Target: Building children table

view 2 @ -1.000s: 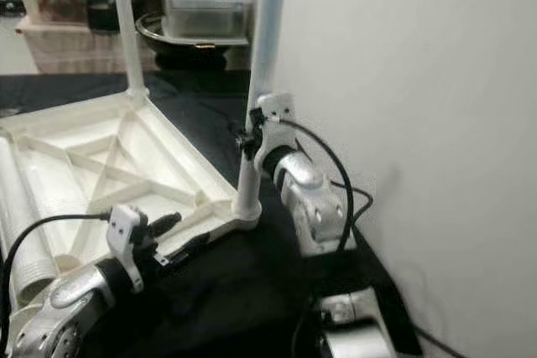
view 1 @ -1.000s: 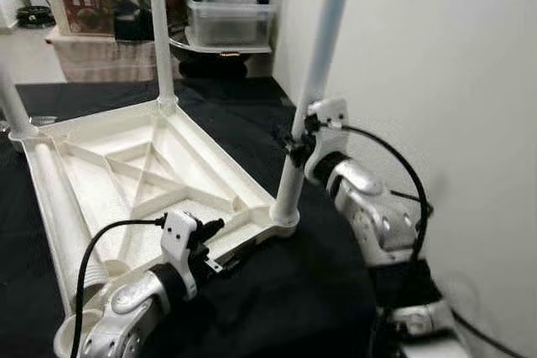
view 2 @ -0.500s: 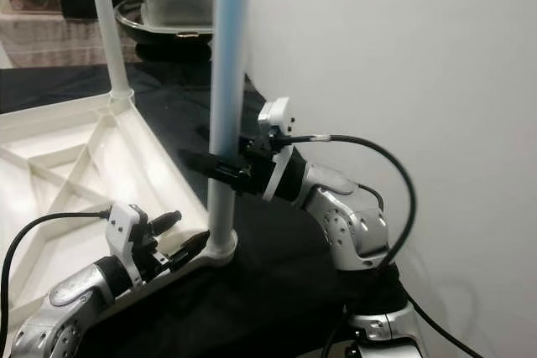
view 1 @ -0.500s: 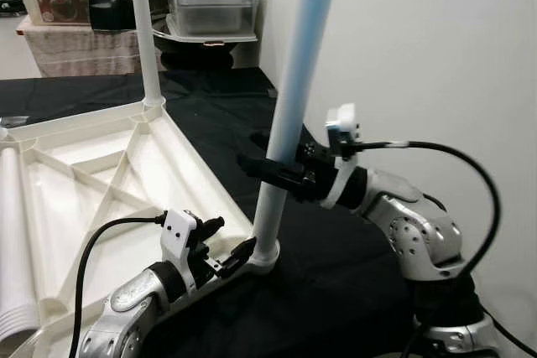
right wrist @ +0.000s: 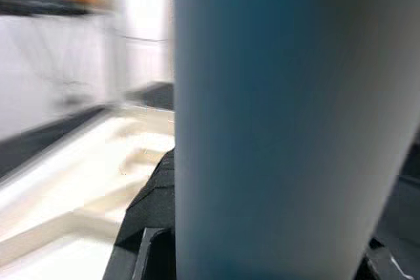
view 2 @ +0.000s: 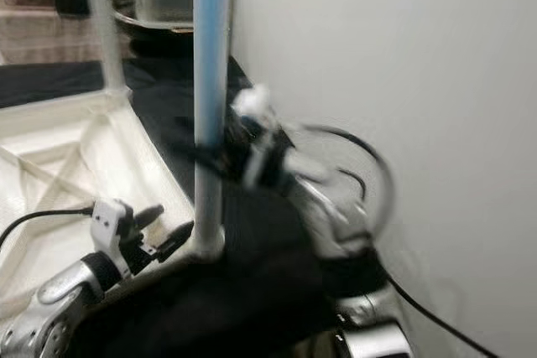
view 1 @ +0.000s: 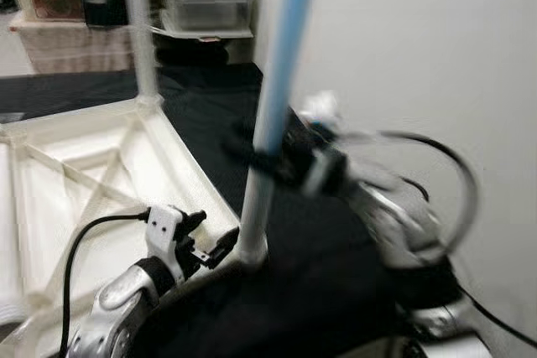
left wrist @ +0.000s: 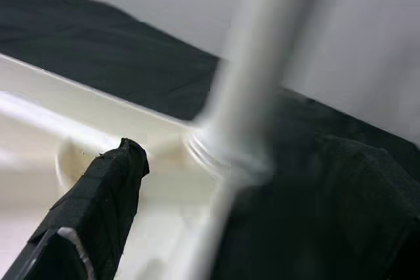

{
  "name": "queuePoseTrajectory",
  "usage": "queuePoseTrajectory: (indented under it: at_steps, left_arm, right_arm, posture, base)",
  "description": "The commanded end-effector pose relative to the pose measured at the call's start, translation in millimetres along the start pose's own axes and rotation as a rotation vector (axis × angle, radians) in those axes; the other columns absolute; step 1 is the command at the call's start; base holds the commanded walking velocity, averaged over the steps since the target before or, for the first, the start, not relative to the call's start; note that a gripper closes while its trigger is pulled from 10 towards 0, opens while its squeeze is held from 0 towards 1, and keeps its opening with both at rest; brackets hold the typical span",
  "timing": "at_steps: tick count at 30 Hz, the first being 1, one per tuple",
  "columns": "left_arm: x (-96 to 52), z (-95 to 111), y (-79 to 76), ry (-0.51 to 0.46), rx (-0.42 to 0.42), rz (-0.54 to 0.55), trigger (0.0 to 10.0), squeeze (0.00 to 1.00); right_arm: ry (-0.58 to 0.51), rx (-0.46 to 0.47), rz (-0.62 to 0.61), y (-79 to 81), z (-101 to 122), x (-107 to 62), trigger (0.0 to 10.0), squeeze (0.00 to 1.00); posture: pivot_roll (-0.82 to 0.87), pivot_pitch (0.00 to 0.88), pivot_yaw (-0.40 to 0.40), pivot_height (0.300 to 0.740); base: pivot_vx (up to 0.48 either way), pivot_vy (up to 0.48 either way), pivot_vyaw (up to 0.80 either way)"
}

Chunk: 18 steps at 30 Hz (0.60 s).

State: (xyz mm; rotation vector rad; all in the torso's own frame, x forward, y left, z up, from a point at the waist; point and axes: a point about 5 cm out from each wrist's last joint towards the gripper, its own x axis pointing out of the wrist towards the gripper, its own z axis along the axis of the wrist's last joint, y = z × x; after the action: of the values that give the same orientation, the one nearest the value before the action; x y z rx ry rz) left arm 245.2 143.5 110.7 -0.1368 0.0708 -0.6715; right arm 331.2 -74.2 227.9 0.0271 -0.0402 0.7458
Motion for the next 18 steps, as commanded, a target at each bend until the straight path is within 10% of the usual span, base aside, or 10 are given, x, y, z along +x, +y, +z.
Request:
queuePoseTrajectory:
  at_steps: [1,5,6,10,11,16,17,18]
  left_arm:
    - [-0.6,0,-0.3,0.001,-0.011,-0.003,10.0,0.0]
    - [-0.4,1,0.1,0.0,-0.011,-0.004,10.0,0.0]
    - [-0.2,1,0.4,0.0,-0.011,-0.006,10.0,0.0]
    - [1.7,2,-0.5,-0.001,-0.013,-0.013,10.0,0.0]
    - [3.1,2,-0.9,-0.003,-0.014,-0.016,10.0,0.0]
    - [4.8,2,-0.8,-0.007,-0.014,-0.018,10.0,0.0]
    - [5.5,2,-1.6,-0.008,-0.014,-0.021,10.0,0.0]
    - [5.5,2,-1.6,-0.008,-0.014,-0.021,10.0,0.0]
  right_arm:
    - [0.297,0.024,-0.304,-21.9,-61,-17.2,0.0,0.0]
    - [0.301,0.027,-0.36,-21.2,-63,-21.7,0.0,0.0]
    - [0.284,0.072,-0.319,-12.3,-61,-21.2,10.0,0.0]
    - [0.153,0.172,-0.171,-1.3,-44,-18.7,10.0,0.0]
    - [0.111,0.179,-0.094,-1.4,-36,-17.6,10.0,1.0]
    - [0.09,0.133,0.002,-8.6,-24,-12.2,10.0,1.0]
    - [0.014,0.122,0.159,-4.5,-9,-11.7,10.0,0.0]
    - [0.014,0.122,0.159,-4.5,-9,-11.7,10.0,0.0]
  posture:
    - [0.04,0.0,-0.132,0.74]
    - [0.03,0.0,-0.127,0.74]
    - [0.02,0.0,-0.121,0.74]
    - [0.02,0.0,-0.119,0.74]
    - [0.02,0.0,-0.124,0.74]
    - [0.02,0.0,-0.124,0.74]
    - [0.03,0.0,-0.13,0.74]
    - [0.03,0.0,-0.13,0.74]
  base:
    - [0.0,0.0,0.0]
    - [0.0,0.0,0.0]
    - [0.0,0.0,0.0]
    - [0.0,0.0,0.0]
    - [0.0,0.0,0.0]
    - [0.0,0.0,0.0]
    - [0.0,0.0,0.0]
    - [0.0,0.0,0.0]
